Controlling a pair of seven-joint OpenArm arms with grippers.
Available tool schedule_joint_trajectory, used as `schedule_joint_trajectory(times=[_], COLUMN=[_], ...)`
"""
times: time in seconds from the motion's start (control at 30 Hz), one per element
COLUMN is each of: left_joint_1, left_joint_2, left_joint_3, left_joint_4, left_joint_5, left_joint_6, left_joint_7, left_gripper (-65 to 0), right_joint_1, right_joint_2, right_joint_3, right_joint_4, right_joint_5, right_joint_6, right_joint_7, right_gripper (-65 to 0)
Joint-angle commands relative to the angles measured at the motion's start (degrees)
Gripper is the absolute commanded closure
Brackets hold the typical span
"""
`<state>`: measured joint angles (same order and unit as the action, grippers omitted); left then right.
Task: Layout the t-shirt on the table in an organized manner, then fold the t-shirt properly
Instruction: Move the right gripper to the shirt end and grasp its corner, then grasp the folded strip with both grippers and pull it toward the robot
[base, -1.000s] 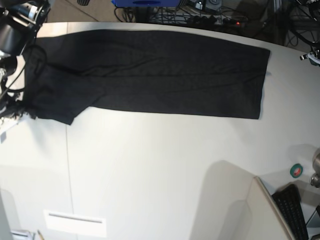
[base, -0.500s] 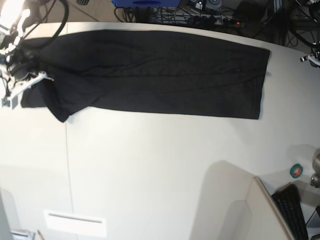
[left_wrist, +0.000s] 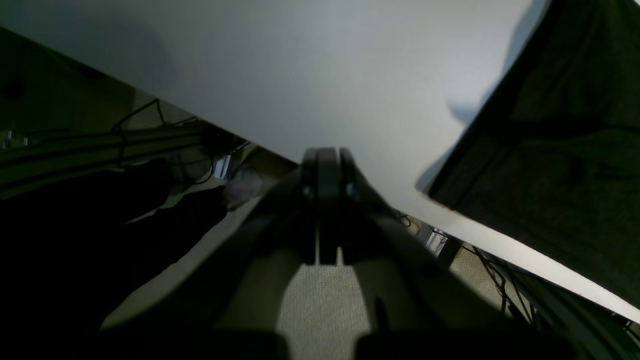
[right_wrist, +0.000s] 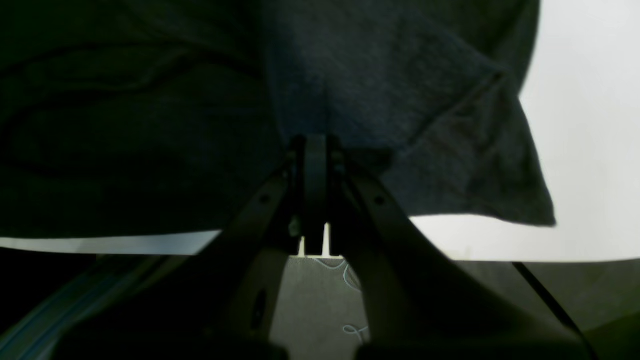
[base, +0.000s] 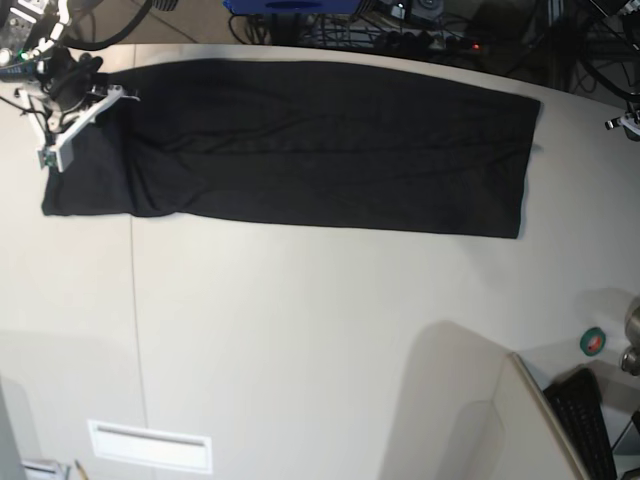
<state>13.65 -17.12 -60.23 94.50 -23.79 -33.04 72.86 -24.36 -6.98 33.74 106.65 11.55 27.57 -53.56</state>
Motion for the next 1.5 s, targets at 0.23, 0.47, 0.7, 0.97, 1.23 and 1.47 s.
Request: schedule_joint_trajectory(times=[0.23,0.47,0.7,0.97,1.23,1.47], left_joint_1=[0.46,0.20,0.46,-0.16,-8.24,-17.56], left_joint_2=[-1.03,-0.85,3.54,8.73,6.88,4.42], left_joint_3=[6.47,7.61,14.82,23.88,34.16,39.61], left_joint_4=[1.28,1.37,1.81,-2.06,-19.91,-28.26], left_joint_5=[-0.16,-0.52,-0.16,-0.08,-0.08,-0.08], left_joint_6=[-0.06,-0.06,-0.06,0.03,7.76,8.11], left_joint_7=[-0.64,-0.64,-7.76,-16.73,-23.76,-23.76], left_gripper=[0.0,0.0,0.0,0.0,0.0,0.0], right_joint_1=[-0.12,-0.04,0.14,7.08,14.12,21.85], right_joint_2=[0.17,0.52,0.79,5.71,7.91,11.42], right_joint_3=[0.07,0.51,0.51,0.68,0.51,0.59], right_joint_4=[0.73,2.32,1.00,-14.74,-27.49,-38.74], right_joint_5=[0.27,0.27,0.01,0.01,-0.08,-0.08], right_joint_6=[1.13,1.13,0.78,0.69,-2.74,-2.91], right_joint_7=[-2.75,-4.59,11.49,13.52,15.80,16.77], right_gripper=[0.0,-11.3,-14.6,0.0,0.0,0.0])
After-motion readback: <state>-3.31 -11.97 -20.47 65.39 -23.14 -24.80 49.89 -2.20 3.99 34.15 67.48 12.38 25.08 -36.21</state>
